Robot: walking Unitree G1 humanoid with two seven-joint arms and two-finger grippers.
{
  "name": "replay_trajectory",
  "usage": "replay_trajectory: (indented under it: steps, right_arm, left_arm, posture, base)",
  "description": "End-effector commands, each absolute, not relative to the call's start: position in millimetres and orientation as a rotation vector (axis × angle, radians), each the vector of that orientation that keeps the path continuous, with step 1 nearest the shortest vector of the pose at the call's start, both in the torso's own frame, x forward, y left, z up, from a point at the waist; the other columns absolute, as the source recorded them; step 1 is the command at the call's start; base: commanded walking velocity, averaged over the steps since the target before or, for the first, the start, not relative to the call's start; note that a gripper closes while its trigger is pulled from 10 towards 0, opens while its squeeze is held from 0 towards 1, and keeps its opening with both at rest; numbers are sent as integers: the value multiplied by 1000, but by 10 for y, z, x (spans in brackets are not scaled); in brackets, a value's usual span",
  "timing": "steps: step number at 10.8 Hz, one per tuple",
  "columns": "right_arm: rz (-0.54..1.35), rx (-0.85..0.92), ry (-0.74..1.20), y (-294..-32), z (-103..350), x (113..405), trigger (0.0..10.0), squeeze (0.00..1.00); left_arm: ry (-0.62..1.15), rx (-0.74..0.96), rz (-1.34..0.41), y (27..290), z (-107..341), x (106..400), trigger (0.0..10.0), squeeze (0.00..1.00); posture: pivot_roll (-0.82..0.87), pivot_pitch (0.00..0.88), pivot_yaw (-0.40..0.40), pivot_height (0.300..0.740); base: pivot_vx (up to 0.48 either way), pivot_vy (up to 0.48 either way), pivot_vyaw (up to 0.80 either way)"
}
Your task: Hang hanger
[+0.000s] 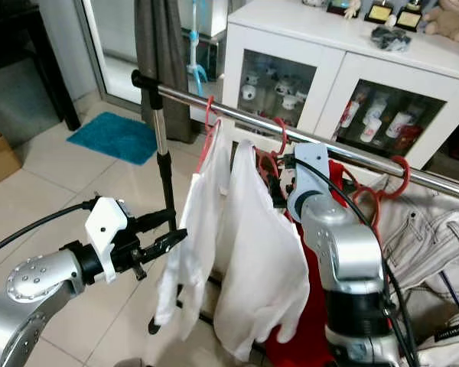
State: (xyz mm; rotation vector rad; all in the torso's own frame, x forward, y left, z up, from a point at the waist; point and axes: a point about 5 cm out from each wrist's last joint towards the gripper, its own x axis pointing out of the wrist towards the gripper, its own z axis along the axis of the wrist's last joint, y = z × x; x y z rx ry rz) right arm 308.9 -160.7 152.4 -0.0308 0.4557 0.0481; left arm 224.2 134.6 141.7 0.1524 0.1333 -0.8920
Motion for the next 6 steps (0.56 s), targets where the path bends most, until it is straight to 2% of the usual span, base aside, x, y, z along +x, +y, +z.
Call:
replay_trajectory:
  steps: [1,2,3,4,6]
  right_arm:
    - [61,12,440,-1631,1556,3130,10000,0]
    - [106,57,456,-1613,1558,3164,10000,0]
    - [122,107,462,-1614,1563,3205,2314,0]
    - [126,110,459,-1631,1570,3235,0,0]
    - [139,138,462,-1633,1568,3232,0,0]
  left_arm:
    - [111,157,-911,1322,1482,2241,10000,0]
    - [110,155,-915,1319,1492,2241,10000,0]
    - [109,144,-945,1304,1507,2220,10000,0]
    - [100,134,-979,1279,1538,2201,10000,0]
    - [75,141,-982,1271,1589,2210,10000,0]
  posture:
    - [92,44,-78,740]
    - [90,46,-80,740]
    - [88,46,-78,740]
    - [84,46,-77,740]
    - [77,47,-74,740]
  base:
    - [0,0,0]
    - [0,0,0]
    - [0,0,0]
    - [0,0,0]
    - [0,0,0]
